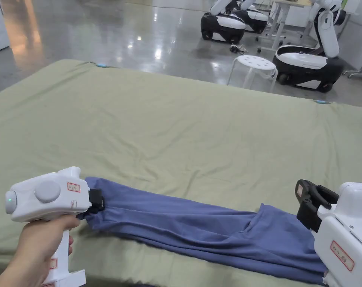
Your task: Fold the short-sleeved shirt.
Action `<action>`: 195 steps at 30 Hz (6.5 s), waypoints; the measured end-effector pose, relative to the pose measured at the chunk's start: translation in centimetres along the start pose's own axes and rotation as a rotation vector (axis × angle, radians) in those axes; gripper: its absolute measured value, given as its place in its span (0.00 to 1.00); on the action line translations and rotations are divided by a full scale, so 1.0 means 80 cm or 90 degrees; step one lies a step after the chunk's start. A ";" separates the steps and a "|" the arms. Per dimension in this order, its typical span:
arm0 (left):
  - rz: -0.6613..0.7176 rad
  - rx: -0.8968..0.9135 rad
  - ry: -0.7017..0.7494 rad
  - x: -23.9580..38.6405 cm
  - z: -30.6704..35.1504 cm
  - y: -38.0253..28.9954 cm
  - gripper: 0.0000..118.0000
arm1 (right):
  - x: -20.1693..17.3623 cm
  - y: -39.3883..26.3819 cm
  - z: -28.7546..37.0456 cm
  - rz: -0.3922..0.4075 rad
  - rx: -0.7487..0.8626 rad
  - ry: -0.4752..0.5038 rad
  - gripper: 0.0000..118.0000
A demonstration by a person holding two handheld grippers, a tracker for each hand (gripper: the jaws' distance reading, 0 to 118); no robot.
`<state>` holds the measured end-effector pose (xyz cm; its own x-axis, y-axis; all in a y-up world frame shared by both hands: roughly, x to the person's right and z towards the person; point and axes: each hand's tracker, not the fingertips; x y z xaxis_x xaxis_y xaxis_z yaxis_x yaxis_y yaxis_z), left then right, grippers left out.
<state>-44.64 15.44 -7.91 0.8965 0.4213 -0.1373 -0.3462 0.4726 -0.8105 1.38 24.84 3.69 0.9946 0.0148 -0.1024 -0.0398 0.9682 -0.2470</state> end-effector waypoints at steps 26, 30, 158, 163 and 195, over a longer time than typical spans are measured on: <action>-0.219 0.182 -0.096 0.281 0.010 -0.101 0.54 | 0.098 -0.036 0.018 -0.066 -0.003 0.022 0.03; -0.173 0.176 -0.019 0.252 -0.001 -0.062 0.46 | 0.101 -0.040 0.012 -0.086 -0.005 0.023 0.03; -0.010 -0.091 -0.331 0.166 -0.071 -0.118 0.68 | 0.115 -0.153 -0.108 -0.335 -0.346 0.091 0.03; 0.152 -0.148 -0.489 0.167 -0.154 -0.127 0.68 | 0.109 -0.145 -0.104 -0.265 -0.346 0.078 0.03; 0.085 0.036 0.079 -0.255 0.035 0.104 0.15 | -0.050 -0.070 -0.108 -0.156 -0.266 0.145 0.03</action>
<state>-66.57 12.93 -10.25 0.8677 0.3860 -0.3131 -0.4759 0.4639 -0.7472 -3.22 17.19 -2.82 0.9357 -0.2985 -0.1880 0.1101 0.7534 -0.6482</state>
